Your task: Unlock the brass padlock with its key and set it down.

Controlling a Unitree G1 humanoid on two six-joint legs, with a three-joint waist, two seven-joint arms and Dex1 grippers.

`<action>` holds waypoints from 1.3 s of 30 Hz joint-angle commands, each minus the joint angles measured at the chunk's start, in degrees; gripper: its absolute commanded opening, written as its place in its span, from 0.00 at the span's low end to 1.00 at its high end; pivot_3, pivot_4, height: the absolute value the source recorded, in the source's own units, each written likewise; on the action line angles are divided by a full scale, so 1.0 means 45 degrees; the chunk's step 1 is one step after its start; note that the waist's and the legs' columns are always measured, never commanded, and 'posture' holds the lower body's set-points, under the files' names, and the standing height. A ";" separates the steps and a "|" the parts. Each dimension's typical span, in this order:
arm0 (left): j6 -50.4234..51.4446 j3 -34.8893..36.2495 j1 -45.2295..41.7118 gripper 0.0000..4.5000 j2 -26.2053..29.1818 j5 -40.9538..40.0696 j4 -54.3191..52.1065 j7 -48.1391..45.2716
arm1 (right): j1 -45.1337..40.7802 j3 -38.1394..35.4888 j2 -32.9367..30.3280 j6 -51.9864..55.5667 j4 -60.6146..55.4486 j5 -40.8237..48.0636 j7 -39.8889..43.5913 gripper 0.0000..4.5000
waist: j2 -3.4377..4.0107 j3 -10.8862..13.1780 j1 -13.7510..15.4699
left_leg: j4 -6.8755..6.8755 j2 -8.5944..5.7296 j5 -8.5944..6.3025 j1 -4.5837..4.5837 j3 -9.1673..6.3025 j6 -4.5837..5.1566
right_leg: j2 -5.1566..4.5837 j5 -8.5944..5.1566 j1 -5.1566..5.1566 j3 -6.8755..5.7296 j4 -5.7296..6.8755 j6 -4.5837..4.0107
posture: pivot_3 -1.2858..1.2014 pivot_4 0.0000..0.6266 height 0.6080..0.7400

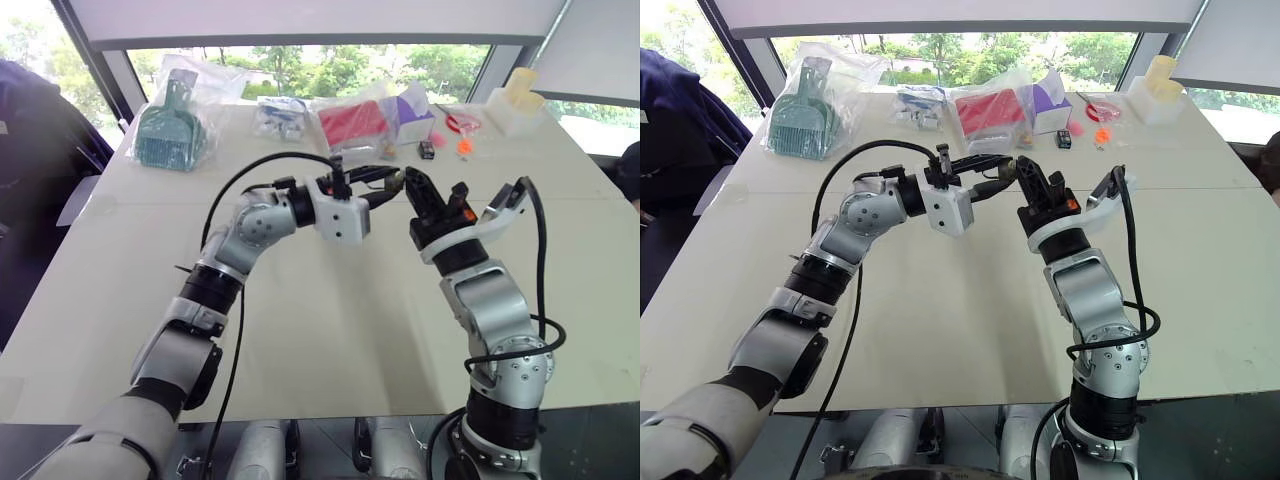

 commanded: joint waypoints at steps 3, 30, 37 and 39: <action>-0.1425 -0.0085 -0.0913 0.17 0.0198 -0.0154 0.0120 0.1100 | 0.0032 -0.0484 -0.0003 -0.0554 0.0298 -0.0093 -0.0672 0.01 | 0.0001 0.0000 0.0010 | 0.0000 0.0000 0.0000 0.0000 0.0001 0.0000 | 0.0000 0.0000 0.0000 0.0000 -0.0001 0.0000 | 0.52 0.24 0.96; 0.2058 -0.0207 -0.1726 0.17 -0.0084 -0.7110 0.0778 -0.7759 | 0.1474 -0.0260 -0.5477 0.2118 0.0107 -0.1339 0.7239 0.86 | 0.0012 0.0010 0.0016 | 0.0003 0.0005 -0.0001 -0.0002 0.0002 0.0002 | 0.0000 -0.0016 0.0000 0.0003 -0.0017 -0.0022 | 0.52 0.24 0.96; 0.2223 -0.0224 -0.1459 0.17 0.0009 -0.7109 0.0297 -0.7775 | 0.1326 -0.0302 -0.5060 0.2058 0.0352 -0.1466 0.7339 0.59 | 0.0013 0.0010 0.0018 | 0.0003 0.0005 -0.0001 -0.0001 0.0002 0.0002 | 0.0000 -0.0009 -0.0001 0.0003 -0.0015 -0.0012 | 0.52 0.24 0.96; 0.2084 -0.0255 -0.1452 0.17 0.0041 -0.7018 0.0300 -0.7751 | 0.1281 -0.0314 -0.4970 0.2086 0.0380 -0.1464 0.7368 0.33 | 0.0013 0.0010 0.0017 | 0.0003 0.0005 -0.0001 -0.0002 0.0002 0.0002 | 0.0000 -0.0005 -0.0001 0.0002 -0.0015 -0.0005 | 0.52 0.24 0.96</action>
